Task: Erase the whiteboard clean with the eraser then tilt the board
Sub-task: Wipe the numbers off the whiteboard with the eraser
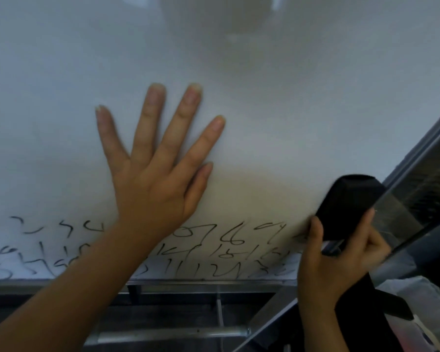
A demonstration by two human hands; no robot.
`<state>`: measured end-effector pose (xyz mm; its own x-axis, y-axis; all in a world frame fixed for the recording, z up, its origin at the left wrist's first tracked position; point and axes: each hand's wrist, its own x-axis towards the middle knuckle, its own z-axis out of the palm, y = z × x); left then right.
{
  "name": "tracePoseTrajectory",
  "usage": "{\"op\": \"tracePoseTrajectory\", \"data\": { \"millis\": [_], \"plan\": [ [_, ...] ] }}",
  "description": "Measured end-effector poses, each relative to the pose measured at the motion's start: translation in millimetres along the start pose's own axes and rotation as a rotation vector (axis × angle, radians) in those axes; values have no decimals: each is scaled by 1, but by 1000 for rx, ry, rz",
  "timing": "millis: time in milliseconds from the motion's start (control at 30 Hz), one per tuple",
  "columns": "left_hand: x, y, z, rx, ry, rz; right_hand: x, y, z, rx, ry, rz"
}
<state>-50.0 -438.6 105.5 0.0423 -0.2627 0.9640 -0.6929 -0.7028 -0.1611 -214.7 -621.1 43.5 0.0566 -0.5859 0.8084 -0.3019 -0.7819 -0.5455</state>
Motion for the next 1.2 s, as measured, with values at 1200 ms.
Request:
{"op": "tracePoseTrajectory", "data": {
  "millis": [1200],
  "plan": [
    [-176, -315, -211, 5, -516, -469, -254, -375, 52, 557, -561, -374]
  ]
}}
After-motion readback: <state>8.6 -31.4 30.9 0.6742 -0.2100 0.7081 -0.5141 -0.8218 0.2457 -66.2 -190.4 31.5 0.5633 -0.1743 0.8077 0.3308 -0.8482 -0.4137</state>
